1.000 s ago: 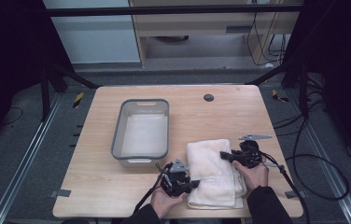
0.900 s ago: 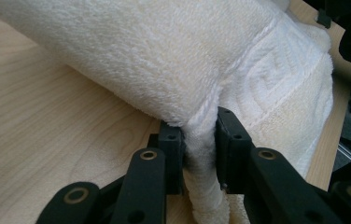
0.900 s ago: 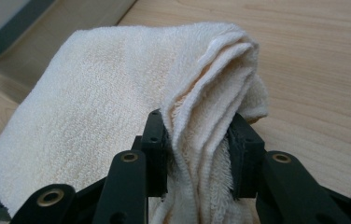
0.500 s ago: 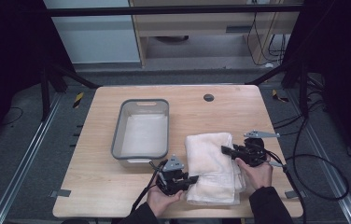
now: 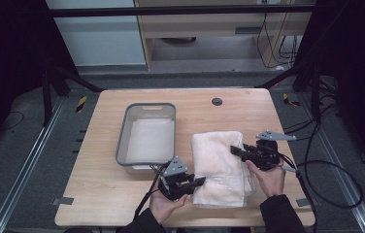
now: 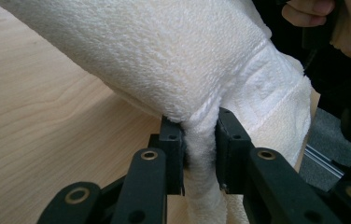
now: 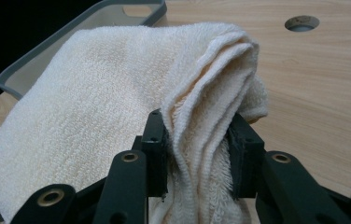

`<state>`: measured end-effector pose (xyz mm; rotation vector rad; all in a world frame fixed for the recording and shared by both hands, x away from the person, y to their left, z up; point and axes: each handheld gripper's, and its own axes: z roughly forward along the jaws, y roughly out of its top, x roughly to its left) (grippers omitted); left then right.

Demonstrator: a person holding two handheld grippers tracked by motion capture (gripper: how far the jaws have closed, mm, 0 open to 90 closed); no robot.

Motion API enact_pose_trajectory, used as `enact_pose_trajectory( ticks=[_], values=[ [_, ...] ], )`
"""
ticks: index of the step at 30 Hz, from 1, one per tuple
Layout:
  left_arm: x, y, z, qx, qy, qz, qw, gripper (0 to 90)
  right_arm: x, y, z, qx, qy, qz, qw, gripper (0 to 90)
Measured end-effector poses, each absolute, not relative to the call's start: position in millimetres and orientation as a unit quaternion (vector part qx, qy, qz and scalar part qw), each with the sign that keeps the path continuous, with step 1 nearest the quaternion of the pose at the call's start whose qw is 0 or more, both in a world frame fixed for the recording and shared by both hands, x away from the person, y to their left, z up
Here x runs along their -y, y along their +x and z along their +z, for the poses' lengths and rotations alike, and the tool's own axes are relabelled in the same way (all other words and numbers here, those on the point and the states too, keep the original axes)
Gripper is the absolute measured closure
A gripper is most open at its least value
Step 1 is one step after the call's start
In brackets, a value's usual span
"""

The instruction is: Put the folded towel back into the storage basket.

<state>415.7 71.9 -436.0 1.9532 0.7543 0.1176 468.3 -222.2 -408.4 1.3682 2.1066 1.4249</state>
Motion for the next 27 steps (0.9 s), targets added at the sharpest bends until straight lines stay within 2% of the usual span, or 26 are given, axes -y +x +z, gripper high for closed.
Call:
enact_pose_trajectory(
  ticks=[27],
  values=[
    [-98.2,426.1,-393.6,-0.310,0.789,0.090,0.523,74.7,196.1,480.3,-367.9,-0.708,0.447,0.521,0.162,65.2]
  ],
)
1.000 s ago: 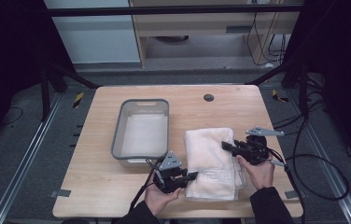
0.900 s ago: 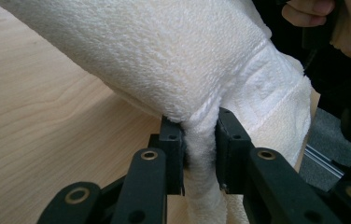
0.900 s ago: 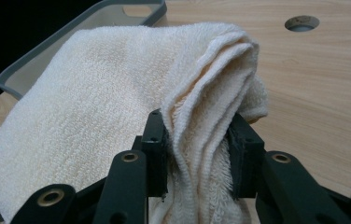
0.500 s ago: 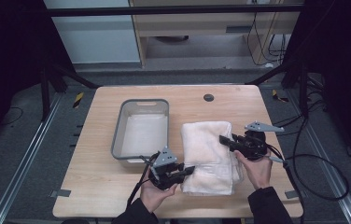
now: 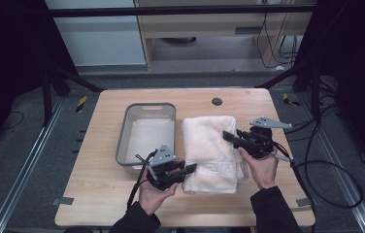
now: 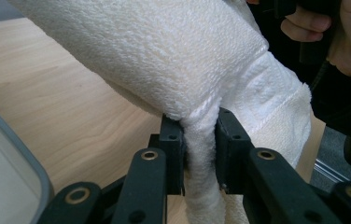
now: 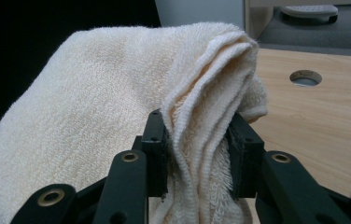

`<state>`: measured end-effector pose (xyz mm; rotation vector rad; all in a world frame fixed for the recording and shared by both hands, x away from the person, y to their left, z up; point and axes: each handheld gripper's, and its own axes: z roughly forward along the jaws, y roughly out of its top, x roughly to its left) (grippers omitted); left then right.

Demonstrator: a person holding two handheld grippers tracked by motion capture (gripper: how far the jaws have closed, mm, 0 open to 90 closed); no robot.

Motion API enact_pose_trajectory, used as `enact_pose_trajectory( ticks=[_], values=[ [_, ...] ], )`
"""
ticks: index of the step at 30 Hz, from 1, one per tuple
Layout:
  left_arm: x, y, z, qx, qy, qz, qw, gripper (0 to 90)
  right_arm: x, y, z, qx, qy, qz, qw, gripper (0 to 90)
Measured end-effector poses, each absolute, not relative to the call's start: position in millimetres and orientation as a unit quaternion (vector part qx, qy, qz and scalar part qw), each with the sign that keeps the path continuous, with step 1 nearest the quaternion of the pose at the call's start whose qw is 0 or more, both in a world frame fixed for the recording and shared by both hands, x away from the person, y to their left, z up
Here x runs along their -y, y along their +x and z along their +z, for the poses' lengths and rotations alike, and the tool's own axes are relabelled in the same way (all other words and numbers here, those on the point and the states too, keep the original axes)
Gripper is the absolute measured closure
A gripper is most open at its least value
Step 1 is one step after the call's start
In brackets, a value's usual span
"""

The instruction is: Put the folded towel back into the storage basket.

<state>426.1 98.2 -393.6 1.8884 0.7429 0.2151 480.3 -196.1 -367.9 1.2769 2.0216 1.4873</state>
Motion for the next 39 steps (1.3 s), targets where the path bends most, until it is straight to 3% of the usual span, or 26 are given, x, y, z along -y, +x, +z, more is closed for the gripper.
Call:
enact_pose_trajectory(
  ticks=[39],
  values=[
    [-150.4,448.2,-350.4,-0.330,0.758,0.127,0.548,74.8,140.8,511.0,-314.3,-0.700,0.418,0.548,0.187,65.4]
  ],
)
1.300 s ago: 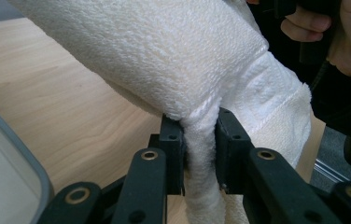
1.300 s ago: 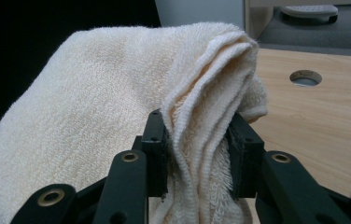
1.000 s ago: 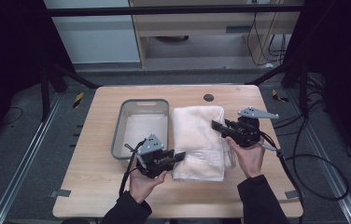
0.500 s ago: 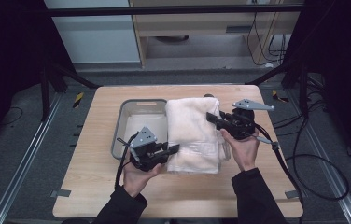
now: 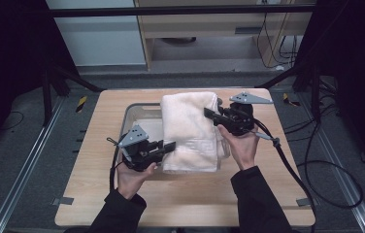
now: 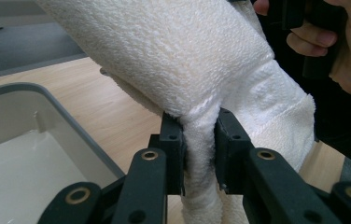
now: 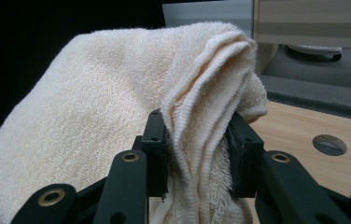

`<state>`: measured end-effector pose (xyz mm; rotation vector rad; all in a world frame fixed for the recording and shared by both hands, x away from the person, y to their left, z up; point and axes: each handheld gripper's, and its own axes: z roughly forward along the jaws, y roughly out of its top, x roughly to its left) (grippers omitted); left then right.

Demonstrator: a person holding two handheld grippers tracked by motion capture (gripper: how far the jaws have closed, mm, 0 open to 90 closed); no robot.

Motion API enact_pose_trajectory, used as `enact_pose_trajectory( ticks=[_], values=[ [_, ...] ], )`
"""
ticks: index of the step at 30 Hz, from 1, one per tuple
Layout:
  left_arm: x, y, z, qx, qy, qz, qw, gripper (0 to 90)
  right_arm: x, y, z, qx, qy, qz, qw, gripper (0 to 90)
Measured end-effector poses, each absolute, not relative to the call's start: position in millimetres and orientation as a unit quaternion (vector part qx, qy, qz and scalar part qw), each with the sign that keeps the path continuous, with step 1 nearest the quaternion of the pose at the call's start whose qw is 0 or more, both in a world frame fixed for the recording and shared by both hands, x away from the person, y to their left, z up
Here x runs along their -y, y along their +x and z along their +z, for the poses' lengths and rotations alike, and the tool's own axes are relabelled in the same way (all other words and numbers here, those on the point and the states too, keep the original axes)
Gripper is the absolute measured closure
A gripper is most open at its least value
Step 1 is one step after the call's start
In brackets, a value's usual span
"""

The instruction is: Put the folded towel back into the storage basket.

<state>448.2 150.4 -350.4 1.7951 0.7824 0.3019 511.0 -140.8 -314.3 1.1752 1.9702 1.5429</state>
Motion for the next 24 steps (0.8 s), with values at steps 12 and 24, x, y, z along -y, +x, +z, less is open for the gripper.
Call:
enact_pose_trajectory(
  ticks=[12,24],
  values=[
    [-171.8,450.4,-344.1,-0.343,0.749,0.143,0.548,74.9,117.4,519.9,-306.4,-0.703,0.409,0.551,0.186,65.4],
    [-196.8,452.3,-339.6,-0.361,0.736,0.153,0.552,74.9,88.4,530.7,-299.8,-0.707,0.399,0.553,0.187,65.4]
  ],
)
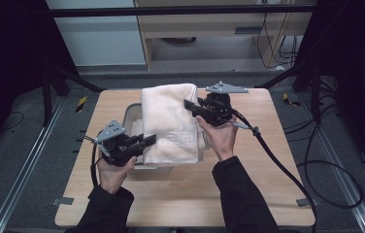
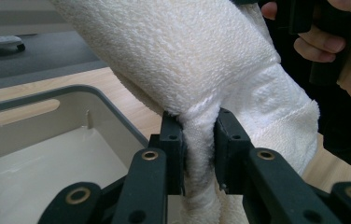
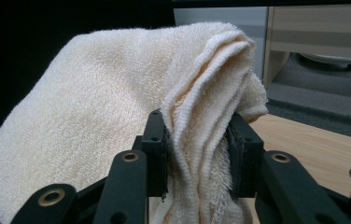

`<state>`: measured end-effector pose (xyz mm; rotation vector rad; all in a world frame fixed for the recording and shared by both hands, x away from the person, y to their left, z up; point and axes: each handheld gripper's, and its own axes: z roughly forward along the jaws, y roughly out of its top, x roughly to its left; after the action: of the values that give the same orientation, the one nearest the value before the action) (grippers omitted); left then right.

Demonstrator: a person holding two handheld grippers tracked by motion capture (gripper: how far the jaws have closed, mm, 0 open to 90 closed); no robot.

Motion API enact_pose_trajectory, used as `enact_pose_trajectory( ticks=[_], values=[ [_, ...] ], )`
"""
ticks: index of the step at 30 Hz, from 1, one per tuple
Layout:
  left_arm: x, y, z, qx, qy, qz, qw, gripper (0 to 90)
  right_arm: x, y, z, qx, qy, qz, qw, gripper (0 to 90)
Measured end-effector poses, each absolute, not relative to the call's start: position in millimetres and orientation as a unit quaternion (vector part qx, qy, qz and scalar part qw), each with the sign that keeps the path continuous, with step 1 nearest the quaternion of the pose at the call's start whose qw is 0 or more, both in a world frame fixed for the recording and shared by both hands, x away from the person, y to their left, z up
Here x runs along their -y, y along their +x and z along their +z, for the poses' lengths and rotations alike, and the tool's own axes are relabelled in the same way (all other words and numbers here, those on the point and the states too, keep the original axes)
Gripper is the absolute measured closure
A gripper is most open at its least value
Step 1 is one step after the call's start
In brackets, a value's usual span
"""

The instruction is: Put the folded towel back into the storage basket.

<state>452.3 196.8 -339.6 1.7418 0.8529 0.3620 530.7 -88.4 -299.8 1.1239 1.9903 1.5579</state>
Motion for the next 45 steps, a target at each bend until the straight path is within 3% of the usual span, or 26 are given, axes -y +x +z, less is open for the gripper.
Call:
enact_pose_trajectory(
  ticks=[27,45],
  values=[
    [-261.2,462.2,-336.9,-0.395,0.724,0.181,0.536,75.0,17.5,554.0,-302.0,-0.714,0.384,0.557,0.181,65.5],
    [-276.6,483.0,-359.9,-0.424,0.728,0.186,0.505,75.0,-7.6,580.0,-332.7,-0.717,0.397,0.548,0.169,65.4]
  ],
)
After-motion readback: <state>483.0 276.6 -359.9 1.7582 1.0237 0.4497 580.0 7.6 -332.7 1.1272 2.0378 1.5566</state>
